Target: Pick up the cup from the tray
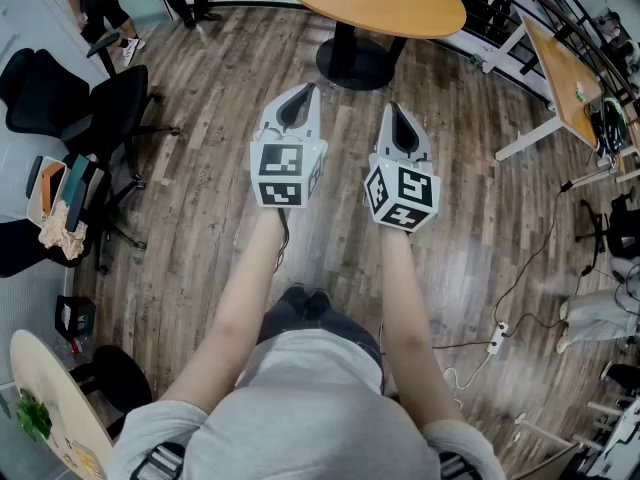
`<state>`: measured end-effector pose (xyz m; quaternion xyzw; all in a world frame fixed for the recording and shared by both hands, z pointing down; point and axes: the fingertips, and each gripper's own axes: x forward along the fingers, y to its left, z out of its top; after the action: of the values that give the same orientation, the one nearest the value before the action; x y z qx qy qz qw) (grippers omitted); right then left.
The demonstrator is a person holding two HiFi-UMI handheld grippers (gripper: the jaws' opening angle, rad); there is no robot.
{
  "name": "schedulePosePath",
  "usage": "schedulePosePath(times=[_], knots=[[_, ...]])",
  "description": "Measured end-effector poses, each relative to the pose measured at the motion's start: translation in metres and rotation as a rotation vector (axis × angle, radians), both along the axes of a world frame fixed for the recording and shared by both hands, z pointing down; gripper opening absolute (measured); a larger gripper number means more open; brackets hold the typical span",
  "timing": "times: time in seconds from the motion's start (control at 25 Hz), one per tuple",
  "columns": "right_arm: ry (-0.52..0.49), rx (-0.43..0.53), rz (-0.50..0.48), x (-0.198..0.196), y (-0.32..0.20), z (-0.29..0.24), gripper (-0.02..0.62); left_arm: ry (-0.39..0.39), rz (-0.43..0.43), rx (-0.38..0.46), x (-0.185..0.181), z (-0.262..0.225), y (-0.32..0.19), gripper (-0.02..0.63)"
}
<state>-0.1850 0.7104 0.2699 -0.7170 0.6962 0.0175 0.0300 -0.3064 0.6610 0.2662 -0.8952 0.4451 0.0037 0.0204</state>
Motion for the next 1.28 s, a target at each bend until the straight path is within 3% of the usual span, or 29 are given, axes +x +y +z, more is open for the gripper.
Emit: schedulePosePath(times=[0.68,1.28], knots=[[-0.006,0.024,-0.005,0.004,0.005,-0.001,0.006,-0.004,0.003,0.002,0.005,0.003,0.005,0.006],[-0.001,0.01,-0.025,0.043,0.002,0.009,0.006,-0.009,-0.017,0.003,0.036,0.01,0.0,0.006]])
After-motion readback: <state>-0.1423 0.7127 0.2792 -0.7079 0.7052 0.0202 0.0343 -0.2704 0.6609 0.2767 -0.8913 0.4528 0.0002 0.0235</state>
